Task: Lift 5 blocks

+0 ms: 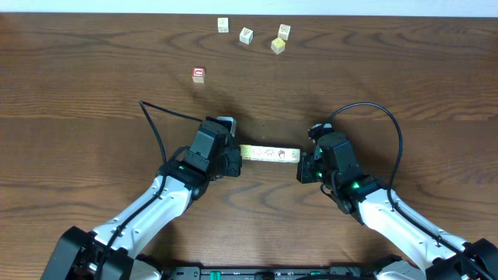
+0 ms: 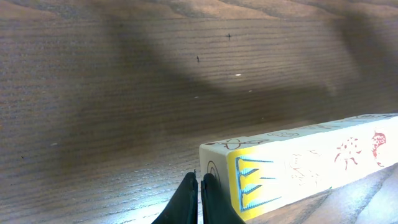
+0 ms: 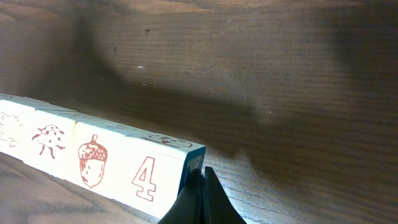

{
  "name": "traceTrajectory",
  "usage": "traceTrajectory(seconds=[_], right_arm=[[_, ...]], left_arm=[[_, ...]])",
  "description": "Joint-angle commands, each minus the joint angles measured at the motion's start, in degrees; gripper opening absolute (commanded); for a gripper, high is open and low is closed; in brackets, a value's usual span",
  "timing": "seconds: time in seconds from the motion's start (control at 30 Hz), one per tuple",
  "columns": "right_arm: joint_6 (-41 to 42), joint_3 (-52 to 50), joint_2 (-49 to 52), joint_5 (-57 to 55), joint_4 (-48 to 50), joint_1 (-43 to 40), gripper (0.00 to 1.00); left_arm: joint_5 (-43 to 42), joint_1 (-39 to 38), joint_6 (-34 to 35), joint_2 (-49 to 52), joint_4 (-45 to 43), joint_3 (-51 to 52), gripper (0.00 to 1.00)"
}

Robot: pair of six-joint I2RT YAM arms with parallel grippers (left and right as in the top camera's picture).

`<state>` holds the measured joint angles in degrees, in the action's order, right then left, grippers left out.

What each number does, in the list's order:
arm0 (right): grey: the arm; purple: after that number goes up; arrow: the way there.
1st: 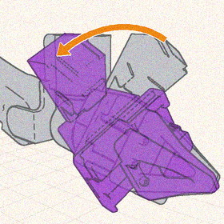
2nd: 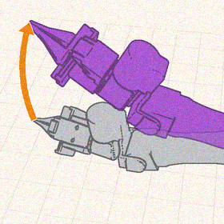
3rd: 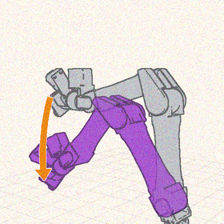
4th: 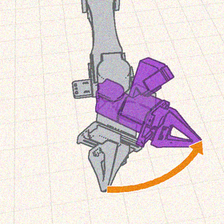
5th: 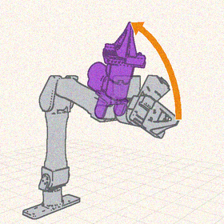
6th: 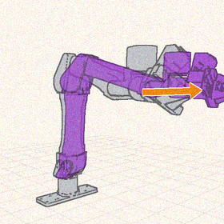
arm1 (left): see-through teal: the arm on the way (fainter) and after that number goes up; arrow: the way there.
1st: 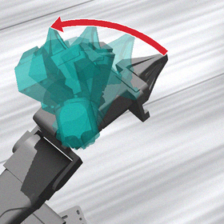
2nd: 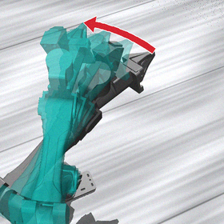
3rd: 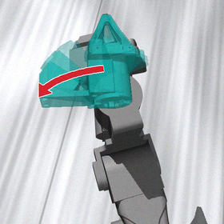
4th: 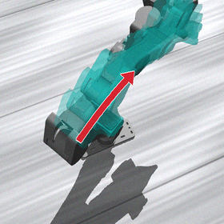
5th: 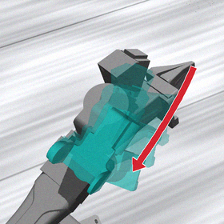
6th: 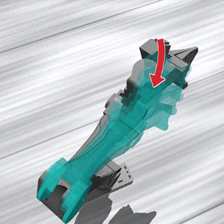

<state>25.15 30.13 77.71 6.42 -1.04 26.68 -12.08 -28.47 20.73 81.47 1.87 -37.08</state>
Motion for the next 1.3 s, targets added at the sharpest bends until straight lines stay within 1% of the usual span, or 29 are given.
traceTrajectory(seconds=[0.0,0.63,0.93,1.27], right_arm=[[-0.59,2.23,-1.05,12.11,1.49,1.18,0.01],[-0.59,2.89,-2.73,11.85,1.46,2.69,0.01],[-0.87,2.95,-5.86,11.34,1.44,2.69,0.01],[-1.03,2.95,-6.25,10.34,-0.02,2.69,0.01]], left_arm=[[-9.81,-1.73,-0.31,-0.92,-1.44,-0.66,0.07],[-9.81,-1.73,-0.31,-0.92,-1.31,-0.66,0.07],[-9.81,-1.73,-0.31,-0.92,-1.31,-0.66,0.07],[-9.81,-1.73,0.11,-1.25,-1.31,-1.14,0.07]])
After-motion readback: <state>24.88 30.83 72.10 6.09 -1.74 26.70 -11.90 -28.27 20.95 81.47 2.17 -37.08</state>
